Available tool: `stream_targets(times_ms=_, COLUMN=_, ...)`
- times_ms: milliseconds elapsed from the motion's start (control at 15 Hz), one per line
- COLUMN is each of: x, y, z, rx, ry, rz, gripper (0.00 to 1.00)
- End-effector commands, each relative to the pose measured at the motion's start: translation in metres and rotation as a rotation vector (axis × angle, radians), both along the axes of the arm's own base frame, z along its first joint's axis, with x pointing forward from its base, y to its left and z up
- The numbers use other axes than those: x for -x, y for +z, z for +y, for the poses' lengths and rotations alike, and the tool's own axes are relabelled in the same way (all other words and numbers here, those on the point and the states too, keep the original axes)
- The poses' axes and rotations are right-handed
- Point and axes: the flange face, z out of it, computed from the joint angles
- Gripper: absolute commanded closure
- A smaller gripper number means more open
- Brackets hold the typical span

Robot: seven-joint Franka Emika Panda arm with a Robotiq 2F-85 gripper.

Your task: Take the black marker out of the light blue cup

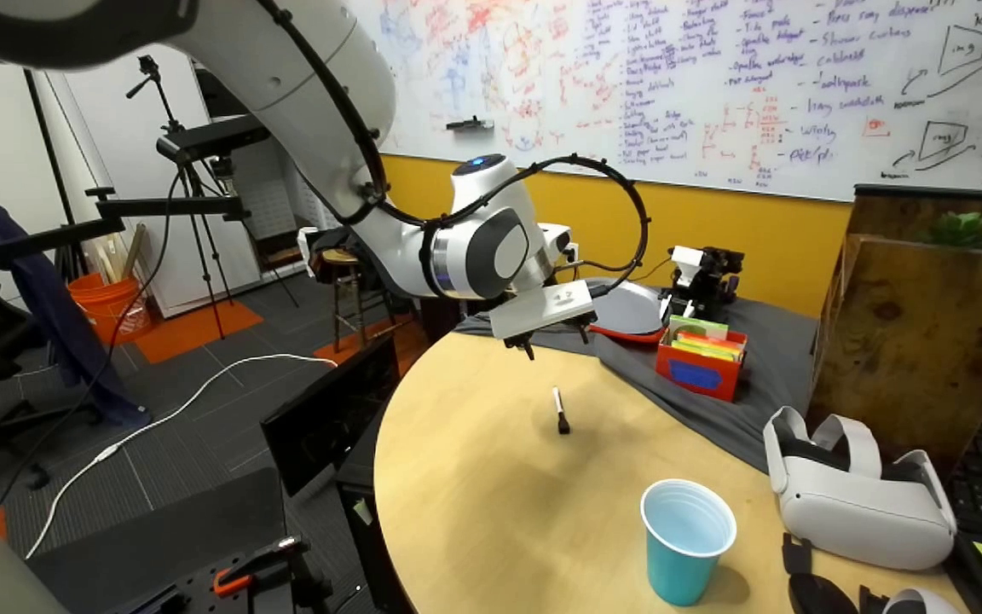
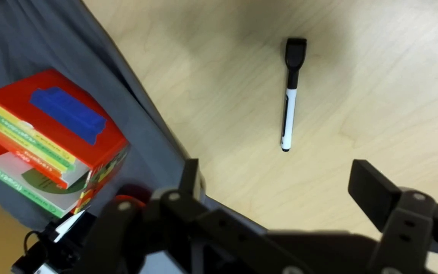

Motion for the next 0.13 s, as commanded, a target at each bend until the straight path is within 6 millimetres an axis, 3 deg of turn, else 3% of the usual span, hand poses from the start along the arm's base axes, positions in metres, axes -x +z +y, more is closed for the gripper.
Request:
stream_targets(times_ms=0, x=-0.0002, y=0.0004, z=0.0002, rx=0.000, ry=0.000, rz=0.001, gripper=0.00)
stream_targets(times_ms=67, x=-0.0001, y=0.0003, z=0.0001, rx=0.000, ry=0.000, rz=0.001, gripper=0.00)
